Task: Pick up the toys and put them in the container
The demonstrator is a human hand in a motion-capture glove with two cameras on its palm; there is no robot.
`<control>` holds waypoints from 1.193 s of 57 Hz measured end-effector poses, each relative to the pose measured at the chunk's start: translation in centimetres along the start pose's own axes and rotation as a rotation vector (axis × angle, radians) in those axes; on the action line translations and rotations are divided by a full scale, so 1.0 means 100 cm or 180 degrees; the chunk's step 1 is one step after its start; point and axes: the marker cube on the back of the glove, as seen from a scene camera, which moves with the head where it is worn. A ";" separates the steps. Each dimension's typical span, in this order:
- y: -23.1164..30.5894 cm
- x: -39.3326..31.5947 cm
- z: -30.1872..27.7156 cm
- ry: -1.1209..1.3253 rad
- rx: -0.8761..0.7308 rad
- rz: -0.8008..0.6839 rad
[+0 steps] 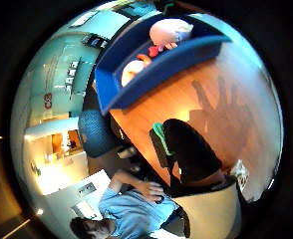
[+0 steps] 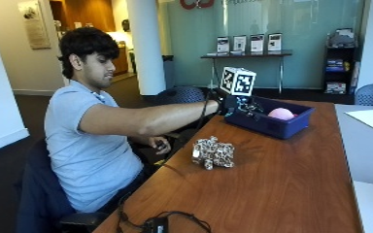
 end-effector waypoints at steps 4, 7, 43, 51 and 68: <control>0.026 0.009 0.016 -0.0049 -0.0044 -0.0010; 0.047 0.016 0.029 -0.0056 -0.0090 -0.0021; 0.129 0.067 0.153 0.0066 0.0838 -0.0176; 0.124 0.066 0.147 0.0107 0.0929 -0.0204; 0.081 0.042 0.058 -0.0334 0.1156 -0.0144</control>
